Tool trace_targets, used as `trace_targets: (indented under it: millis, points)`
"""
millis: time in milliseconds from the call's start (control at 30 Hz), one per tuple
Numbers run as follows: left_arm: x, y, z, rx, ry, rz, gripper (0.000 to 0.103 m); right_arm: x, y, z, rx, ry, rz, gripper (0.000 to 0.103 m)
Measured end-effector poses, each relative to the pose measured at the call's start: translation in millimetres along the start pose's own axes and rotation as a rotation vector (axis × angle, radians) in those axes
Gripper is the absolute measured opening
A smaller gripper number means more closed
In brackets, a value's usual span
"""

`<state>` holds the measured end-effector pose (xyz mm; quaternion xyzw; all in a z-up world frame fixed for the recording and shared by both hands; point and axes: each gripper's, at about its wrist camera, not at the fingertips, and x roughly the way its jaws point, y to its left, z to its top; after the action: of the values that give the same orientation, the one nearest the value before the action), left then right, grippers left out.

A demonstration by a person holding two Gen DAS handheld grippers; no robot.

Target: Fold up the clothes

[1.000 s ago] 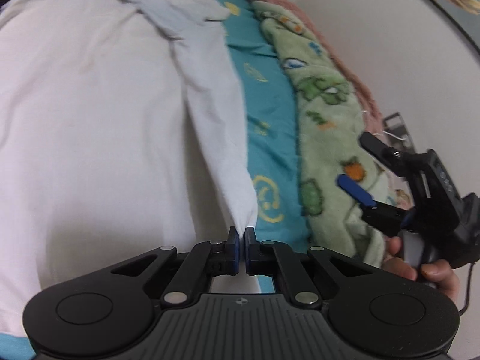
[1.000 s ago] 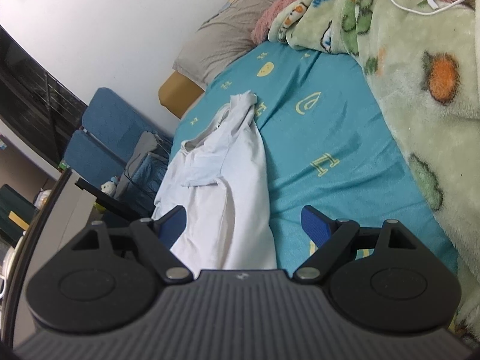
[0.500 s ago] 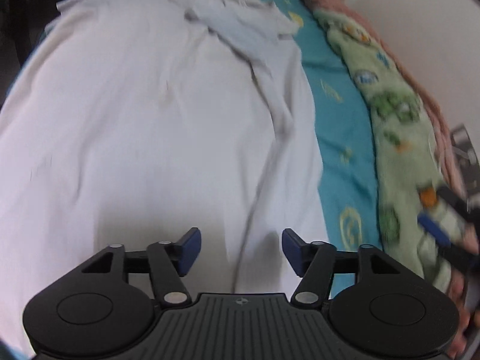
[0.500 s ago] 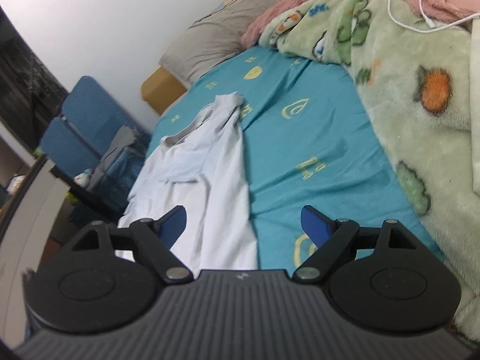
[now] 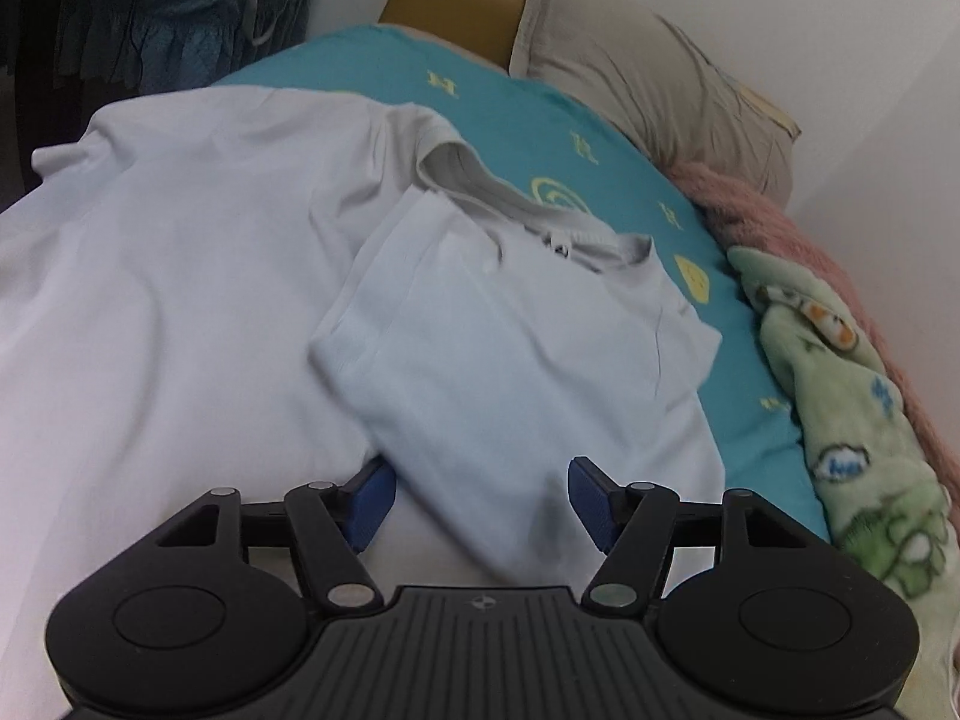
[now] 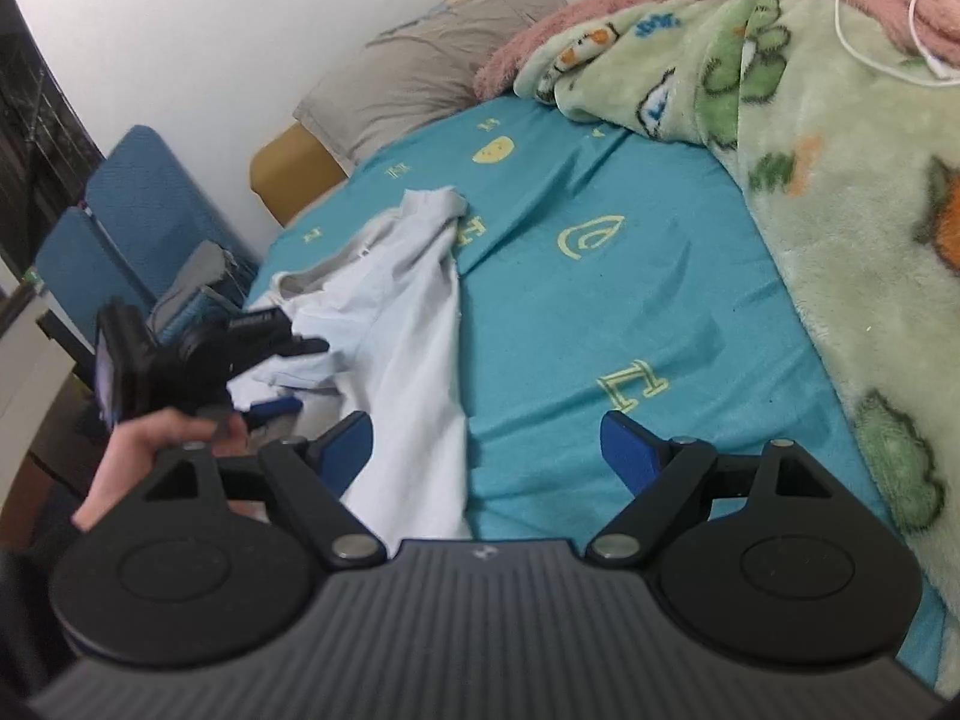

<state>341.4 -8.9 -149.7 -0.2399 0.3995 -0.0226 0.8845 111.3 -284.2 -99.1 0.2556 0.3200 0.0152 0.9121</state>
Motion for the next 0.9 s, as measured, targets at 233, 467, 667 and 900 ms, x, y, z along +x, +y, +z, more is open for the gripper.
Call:
trace_targets:
  millis: [233,467,667,900]
  points:
    - [9.3,-31.3,4.4,0.421,-0.126,0.165,0.003,22.9,-7.0,-2.3,0.006,0.017,0.011,0.084]
    - [-10.9,-32.4,-23.3,0.519,-0.089,0.215,0.029,24.9,-6.6,-2.9,-0.005,0.011,0.012,0.084]
    - [-110.8,-16.9,-73.3,0.429,0.054,0.079,0.053,8.5,0.1,-0.4,-0.033,-0.029,0.020,0.084]
    - [-212.7,30.1,-165.1,0.300,0.290,-0.026,0.054,-28.2,19.6,1.4,-0.105,-0.099,0.048,0.084]
